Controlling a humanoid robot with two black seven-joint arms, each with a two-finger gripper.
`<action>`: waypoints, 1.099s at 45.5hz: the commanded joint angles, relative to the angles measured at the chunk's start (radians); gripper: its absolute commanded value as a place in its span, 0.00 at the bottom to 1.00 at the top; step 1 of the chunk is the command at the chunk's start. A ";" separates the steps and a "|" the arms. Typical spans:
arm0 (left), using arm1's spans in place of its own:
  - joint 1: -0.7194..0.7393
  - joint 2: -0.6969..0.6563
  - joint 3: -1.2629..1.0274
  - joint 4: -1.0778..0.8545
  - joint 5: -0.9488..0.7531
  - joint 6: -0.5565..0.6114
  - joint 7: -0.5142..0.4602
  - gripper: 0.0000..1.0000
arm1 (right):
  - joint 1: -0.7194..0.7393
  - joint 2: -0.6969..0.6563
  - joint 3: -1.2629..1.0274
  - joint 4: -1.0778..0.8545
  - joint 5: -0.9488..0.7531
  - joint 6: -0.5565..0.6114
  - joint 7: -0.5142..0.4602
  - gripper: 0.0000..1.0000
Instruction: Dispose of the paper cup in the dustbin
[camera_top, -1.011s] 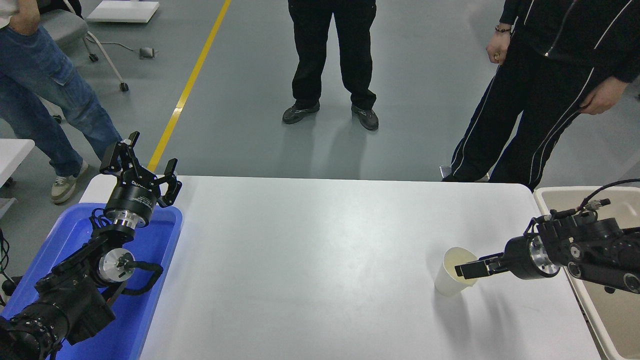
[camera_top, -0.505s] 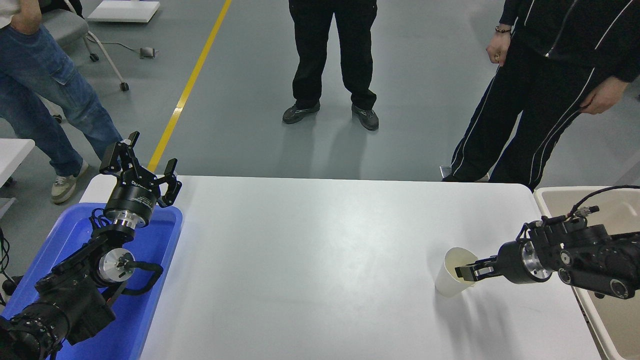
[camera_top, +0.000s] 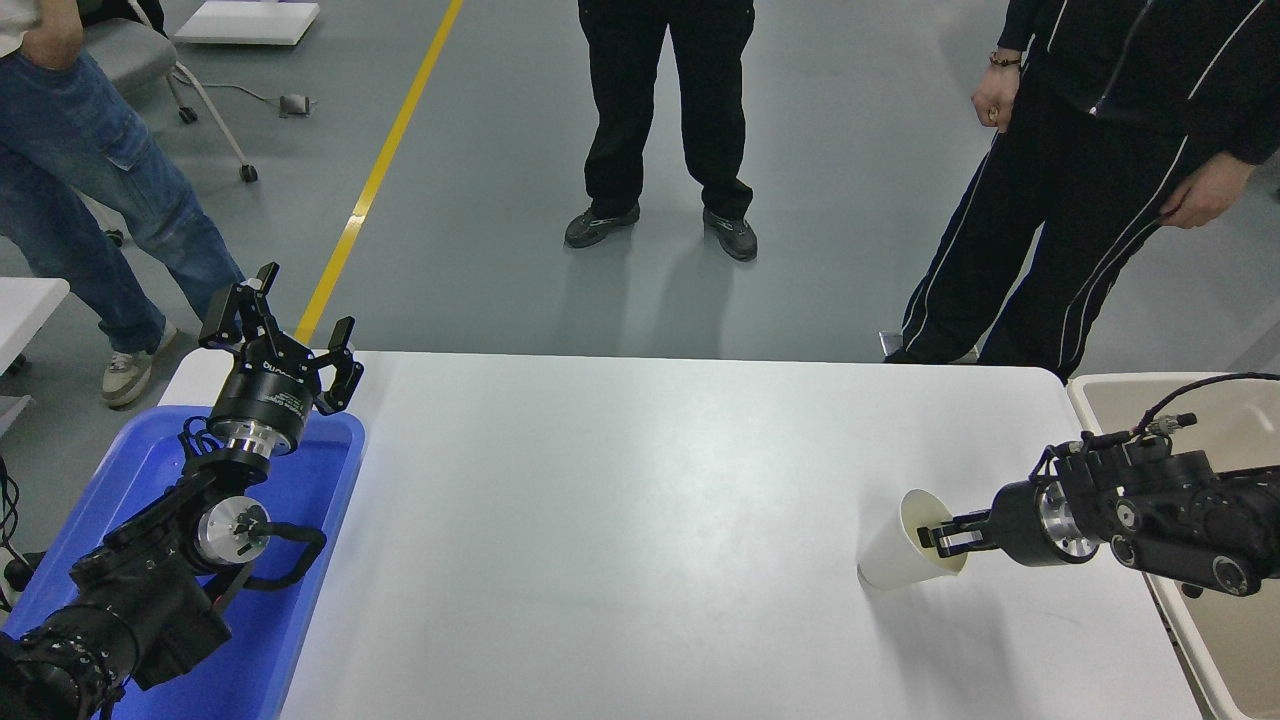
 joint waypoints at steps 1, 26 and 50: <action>0.000 0.000 0.000 0.000 0.000 0.000 0.000 1.00 | 0.011 -0.004 0.002 0.001 0.004 -0.003 0.007 0.00; 0.000 0.000 0.000 0.000 0.000 0.000 0.000 1.00 | 0.158 -0.349 0.259 0.187 0.063 0.103 0.086 0.00; 0.000 0.000 0.000 0.000 0.000 0.000 0.000 1.00 | 0.217 -0.516 0.499 0.204 0.082 0.307 0.086 0.00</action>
